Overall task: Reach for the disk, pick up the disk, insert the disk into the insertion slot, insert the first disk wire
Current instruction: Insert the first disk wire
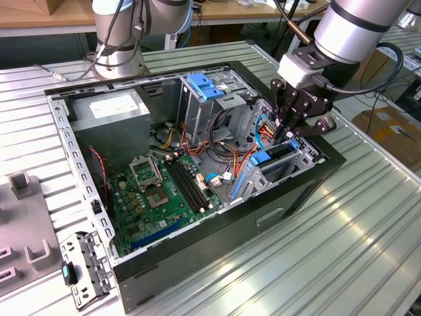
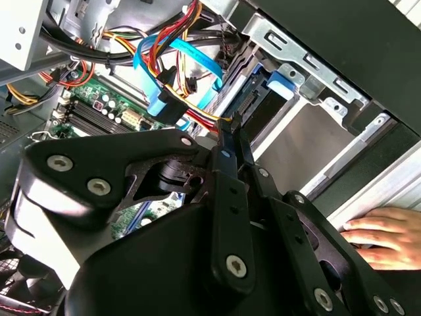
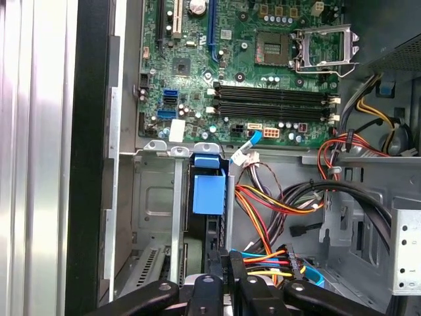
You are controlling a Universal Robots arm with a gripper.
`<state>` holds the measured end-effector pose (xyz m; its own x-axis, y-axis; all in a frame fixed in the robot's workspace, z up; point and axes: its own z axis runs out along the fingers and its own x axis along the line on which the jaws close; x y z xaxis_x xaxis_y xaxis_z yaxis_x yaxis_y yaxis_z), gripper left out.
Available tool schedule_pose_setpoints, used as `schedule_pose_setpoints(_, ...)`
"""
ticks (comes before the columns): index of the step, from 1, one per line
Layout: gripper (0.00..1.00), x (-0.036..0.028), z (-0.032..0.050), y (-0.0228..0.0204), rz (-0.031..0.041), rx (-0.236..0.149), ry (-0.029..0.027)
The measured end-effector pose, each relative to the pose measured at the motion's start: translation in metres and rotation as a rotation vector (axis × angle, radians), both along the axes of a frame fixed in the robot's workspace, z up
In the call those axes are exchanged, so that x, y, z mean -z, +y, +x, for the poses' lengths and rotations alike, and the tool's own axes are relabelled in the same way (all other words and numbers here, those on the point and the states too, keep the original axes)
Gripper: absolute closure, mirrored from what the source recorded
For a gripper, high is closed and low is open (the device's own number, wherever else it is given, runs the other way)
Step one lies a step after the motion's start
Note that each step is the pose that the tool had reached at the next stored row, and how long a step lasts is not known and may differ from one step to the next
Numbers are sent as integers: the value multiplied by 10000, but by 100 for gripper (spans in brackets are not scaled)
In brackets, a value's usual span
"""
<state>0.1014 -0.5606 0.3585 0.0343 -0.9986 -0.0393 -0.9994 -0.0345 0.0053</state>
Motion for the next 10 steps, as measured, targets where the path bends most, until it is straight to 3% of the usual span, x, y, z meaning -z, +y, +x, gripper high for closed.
schedule_pose_setpoints(10,84,1,0,-4,1,0,0)
